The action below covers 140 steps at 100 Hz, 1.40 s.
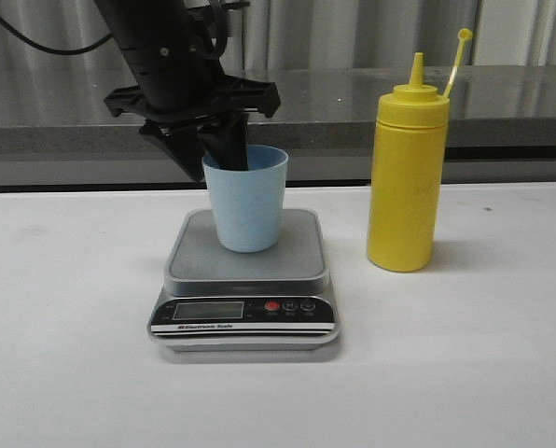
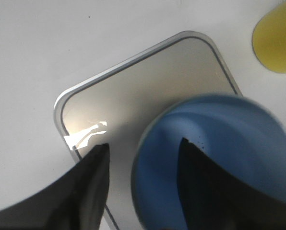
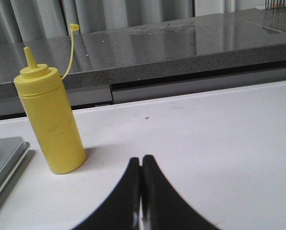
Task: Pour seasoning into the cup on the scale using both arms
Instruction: 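Set the blue cup on the scale and release, withdrawing the left gripper, then move the right gripper toward the yellow squeeze bottle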
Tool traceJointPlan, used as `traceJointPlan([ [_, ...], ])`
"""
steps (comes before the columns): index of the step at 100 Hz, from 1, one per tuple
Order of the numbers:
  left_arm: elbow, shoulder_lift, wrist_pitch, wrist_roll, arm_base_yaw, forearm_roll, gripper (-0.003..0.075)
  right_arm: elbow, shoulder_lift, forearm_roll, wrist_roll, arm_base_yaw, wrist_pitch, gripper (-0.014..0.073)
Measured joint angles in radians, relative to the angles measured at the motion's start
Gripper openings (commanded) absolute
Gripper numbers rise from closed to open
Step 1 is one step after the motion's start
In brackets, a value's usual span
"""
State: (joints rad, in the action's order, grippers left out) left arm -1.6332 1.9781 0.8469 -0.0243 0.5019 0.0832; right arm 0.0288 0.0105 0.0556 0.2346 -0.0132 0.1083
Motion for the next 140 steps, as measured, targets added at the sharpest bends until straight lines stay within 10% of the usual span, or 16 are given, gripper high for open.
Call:
traceJointPlan([
  [26,0.000,-0.051,0.000,-0.002,0.000,0.000,0.0302,0.000,0.000,0.000,0.000,0.000,0.000,-0.0069],
  [58,0.133,-0.257,-0.076,-0.004,-0.004,-0.002,-0.0023,0.000,0.000,0.000,0.000,0.000,0.000,-0.0069],
  [140,0.910,-1.175,-0.256,-0.021,-0.181,-0.003,-0.0020,0.000,0.000,0.000,0.000,0.000,-0.005,-0.0069],
])
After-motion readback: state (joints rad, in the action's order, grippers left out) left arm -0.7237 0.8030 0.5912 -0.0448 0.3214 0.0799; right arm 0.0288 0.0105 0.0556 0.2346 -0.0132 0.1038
